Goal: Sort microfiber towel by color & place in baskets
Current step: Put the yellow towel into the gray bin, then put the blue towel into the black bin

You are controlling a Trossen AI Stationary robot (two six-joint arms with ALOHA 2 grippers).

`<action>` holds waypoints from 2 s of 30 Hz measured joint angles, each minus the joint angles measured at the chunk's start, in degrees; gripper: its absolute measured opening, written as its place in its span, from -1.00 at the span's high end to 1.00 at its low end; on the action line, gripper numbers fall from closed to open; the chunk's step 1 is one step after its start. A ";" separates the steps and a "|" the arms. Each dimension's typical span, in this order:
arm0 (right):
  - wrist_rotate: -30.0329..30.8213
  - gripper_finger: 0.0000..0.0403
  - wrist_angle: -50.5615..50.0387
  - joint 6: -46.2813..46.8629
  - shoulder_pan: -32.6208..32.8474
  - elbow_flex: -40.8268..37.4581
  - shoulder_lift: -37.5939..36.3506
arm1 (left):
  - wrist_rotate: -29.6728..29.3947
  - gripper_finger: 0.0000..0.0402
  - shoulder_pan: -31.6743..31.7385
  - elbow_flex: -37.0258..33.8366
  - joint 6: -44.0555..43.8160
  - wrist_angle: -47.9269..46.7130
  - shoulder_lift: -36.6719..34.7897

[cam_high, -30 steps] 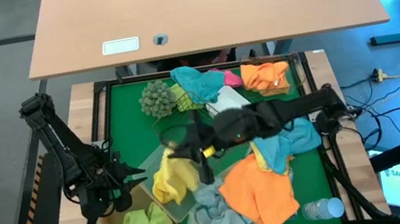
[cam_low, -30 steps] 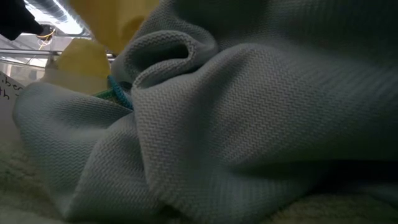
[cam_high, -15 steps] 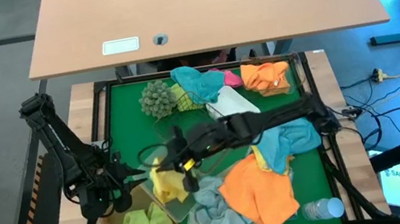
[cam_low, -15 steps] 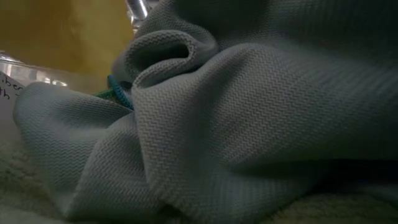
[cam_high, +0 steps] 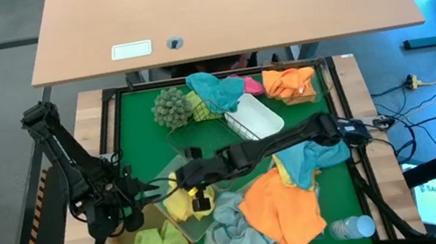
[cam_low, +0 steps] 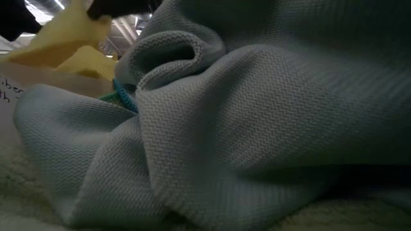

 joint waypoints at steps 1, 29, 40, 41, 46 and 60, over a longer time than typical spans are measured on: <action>-0.02 0.95 -0.45 -0.02 0.00 0.00 0.42 | -0.02 0.44 0.00 0.00 0.00 0.02 0.00; -4.01 0.14 -0.78 0.09 0.04 0.02 1.90 | -0.04 0.44 0.00 0.00 0.04 4.76 0.02; -4.09 -0.11 -13.73 -0.03 0.04 5.77 -0.82 | -0.70 0.44 1.64 0.00 4.29 13.54 4.04; -4.21 -0.10 -14.01 0.09 0.01 5.97 -1.34 | -0.64 0.44 2.11 0.00 5.03 14.53 4.59; -1.74 -0.08 -18.23 0.29 -0.12 6.54 -4.91 | -0.28 0.44 4.01 0.00 7.48 17.67 6.40; 6.44 -0.07 -40.68 -0.83 -11.39 6.67 -11.28 | -0.15 0.44 5.31 0.00 7.54 18.60 6.29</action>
